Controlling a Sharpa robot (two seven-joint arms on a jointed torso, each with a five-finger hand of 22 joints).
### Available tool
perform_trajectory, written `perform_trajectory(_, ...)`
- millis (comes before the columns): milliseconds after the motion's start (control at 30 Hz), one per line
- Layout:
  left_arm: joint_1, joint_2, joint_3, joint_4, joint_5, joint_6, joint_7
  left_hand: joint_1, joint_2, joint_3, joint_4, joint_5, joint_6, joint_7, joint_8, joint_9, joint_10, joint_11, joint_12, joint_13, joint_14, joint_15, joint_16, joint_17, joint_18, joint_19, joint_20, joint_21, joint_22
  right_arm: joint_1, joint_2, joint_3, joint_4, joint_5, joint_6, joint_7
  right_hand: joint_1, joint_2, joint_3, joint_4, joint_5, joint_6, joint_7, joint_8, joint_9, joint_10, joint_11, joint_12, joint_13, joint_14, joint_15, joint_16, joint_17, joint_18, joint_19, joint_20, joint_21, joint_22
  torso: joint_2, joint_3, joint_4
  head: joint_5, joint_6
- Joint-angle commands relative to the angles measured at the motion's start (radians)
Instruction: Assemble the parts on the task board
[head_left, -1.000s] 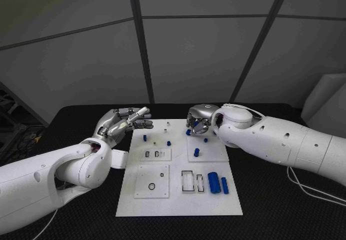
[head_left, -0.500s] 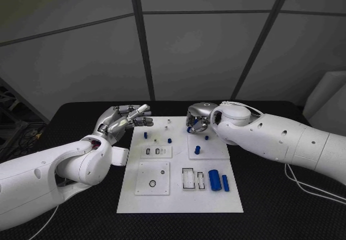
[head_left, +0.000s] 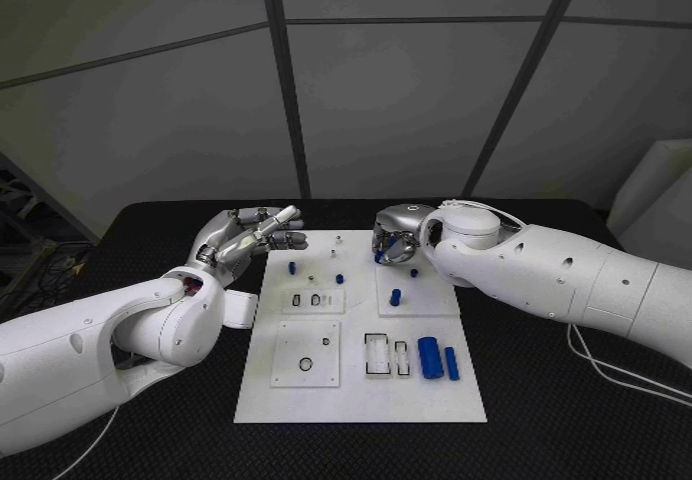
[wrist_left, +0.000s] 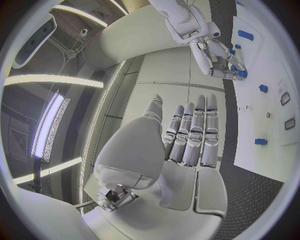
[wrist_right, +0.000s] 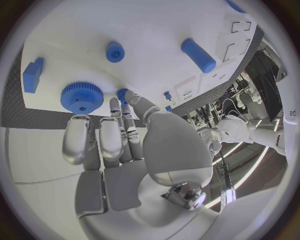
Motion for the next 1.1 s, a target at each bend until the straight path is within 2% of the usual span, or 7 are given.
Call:
perform_trajectory(33,0.002,0.0,0.001,0.0,-0.007,0.013,0.003,-0.002,0.0,-0.003,-0.003,0.002,0.005,0.004,-0.004,-0.001,0.002,0.004,-0.007,-0.001,-0.004,0.002,-0.004,0.001,-0.015,-0.003,0.003,0.001,-0.002,0.002,0.005,0.0,-0.003,-0.006,0.013,0.017,0.0,0.008,0.004,-0.001,0.006,0.005,0.001,0.004,0.003,0.008,-0.002,-0.001,0.0,0.028,-0.006,0.004,0.001,-0.02,0.003,-0.005,0.003,0.001,0.001,-0.0006,0.0011,0.0,-0.001)
perform_trajectory(433,0.003,-0.001,0.001,-0.002,-0.007,0.014,0.0,-0.002,0.001,-0.003,-0.003,0.002,0.006,0.005,-0.004,-0.001,0.002,0.004,-0.007,-0.001,-0.004,0.002,-0.005,0.001,-0.015,-0.003,0.003,0.001,-0.002,0.002,0.021,0.0,-0.023,-0.006,-0.011,0.03,0.008,0.011,0.014,-0.003,0.008,0.015,-0.002,0.005,0.006,0.016,-0.005,-0.001,0.0,0.028,-0.009,0.008,0.002,-0.021,0.004,-0.007,0.006,0.006,0.002,-0.0011,-0.0004,0.001,-0.002)
perform_trajectory(533,0.004,-0.001,0.001,-0.002,-0.007,0.015,0.0,-0.002,0.001,-0.003,-0.003,0.002,0.006,0.005,-0.004,-0.001,0.002,0.004,-0.007,-0.001,-0.004,0.002,-0.005,0.001,-0.015,-0.003,0.003,0.001,-0.002,0.002,0.016,0.0,-0.016,-0.006,-0.045,0.039,0.015,0.014,0.025,-0.006,0.01,0.024,-0.004,0.006,0.01,0.025,-0.008,-0.001,0.001,0.028,-0.012,0.011,0.003,-0.022,0.006,-0.01,0.01,0.012,0.002,-0.0008,0.0005,-0.001,-0.001)
perform_trajectory(700,0.005,-0.004,0.001,-0.001,-0.007,0.015,-0.001,-0.002,0.002,-0.003,-0.003,0.001,0.006,0.005,-0.004,-0.001,0.002,0.004,-0.008,-0.001,-0.004,0.002,-0.005,0.001,-0.015,-0.003,0.003,0.001,-0.002,0.002,0.003,0.0,0.005,-0.006,-0.107,0.046,0.024,0.015,0.044,-0.011,-0.013,0.031,-0.005,0.004,0.015,0.033,-0.01,-0.002,0.001,0.027,-0.014,0.013,0.003,-0.023,0.006,-0.012,0.013,0.017,0.001,-0.0017,0.0013,0.001,0.0)
perform_trajectory(867,0.007,-0.008,0.001,0.0,-0.007,0.015,-0.002,-0.002,0.002,-0.003,-0.003,0.001,0.006,0.005,-0.004,-0.001,0.002,0.004,-0.008,-0.001,-0.004,0.002,-0.005,0.001,-0.015,-0.003,0.003,0.001,-0.002,0.002,-0.009,0.0,0.026,-0.006,-0.206,0.059,0.021,0.007,0.048,-0.012,-0.017,0.034,-0.006,0.003,0.017,0.034,-0.01,-0.003,0.0,0.026,-0.014,0.013,-0.001,-0.022,0.003,-0.013,0.011,0.012,0.002,-0.002,-0.0002,0.004,0.007)
perform_trajectory(1000,0.008,-0.01,0.001,0.001,-0.007,0.014,-0.003,-0.003,0.003,-0.003,-0.003,0.001,0.006,0.005,-0.005,-0.001,0.002,0.005,-0.008,-0.001,-0.004,0.002,-0.006,0.002,-0.015,-0.003,0.004,0.001,-0.002,0.006,0.004,0.001,0.019,-0.006,-0.258,0.069,0.017,0.004,0.049,-0.011,-0.018,0.035,-0.006,0.002,0.017,0.034,-0.01,-0.003,0.0,0.026,-0.013,0.014,0.0,-0.022,0.004,-0.013,0.013,0.014,0.003,-0.0013,0.0009,0.005,0.01)
perform_trajectory(1100,0.008,-0.009,0.001,0.002,-0.007,0.015,-0.003,-0.003,0.003,-0.003,-0.003,0.001,0.006,0.005,-0.005,-0.001,0.002,0.005,-0.008,-0.001,-0.004,0.002,-0.006,0.002,-0.015,-0.003,0.004,0.001,-0.002,0.007,0.022,0.001,0.001,-0.005,-0.274,0.076,0.017,0.003,0.05,-0.01,-0.018,0.036,-0.006,0.002,0.018,0.034,-0.01,-0.003,0.0,0.026,-0.013,0.014,0.0,-0.022,0.004,-0.013,0.013,0.015,0.003,-0.0021,0.0025,0.004,0.012)
